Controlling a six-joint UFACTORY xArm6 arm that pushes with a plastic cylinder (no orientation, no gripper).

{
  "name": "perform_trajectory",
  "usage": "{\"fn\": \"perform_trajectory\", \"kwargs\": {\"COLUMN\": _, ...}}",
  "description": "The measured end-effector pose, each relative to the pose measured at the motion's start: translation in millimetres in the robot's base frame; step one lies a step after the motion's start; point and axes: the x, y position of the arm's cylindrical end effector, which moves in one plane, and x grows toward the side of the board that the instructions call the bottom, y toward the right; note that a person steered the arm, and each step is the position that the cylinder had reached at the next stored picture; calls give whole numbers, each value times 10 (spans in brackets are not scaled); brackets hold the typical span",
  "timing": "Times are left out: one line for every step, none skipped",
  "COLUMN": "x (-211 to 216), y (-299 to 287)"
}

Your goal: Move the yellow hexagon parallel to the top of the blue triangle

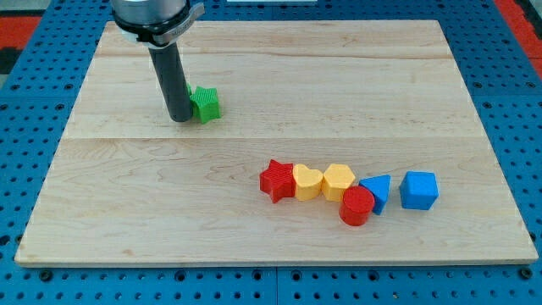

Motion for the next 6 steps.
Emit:
{"fn": "perform_trajectory", "kwargs": {"x": 100, "y": 248}}
{"fn": "perform_trajectory", "kwargs": {"x": 270, "y": 676}}
{"fn": "perform_trajectory", "kwargs": {"x": 570, "y": 536}}
{"fn": "perform_trajectory", "kwargs": {"x": 1017, "y": 563}}
{"fn": "perform_trajectory", "kwargs": {"x": 1628, "y": 741}}
{"fn": "perform_trajectory", "kwargs": {"x": 2193, "y": 1231}}
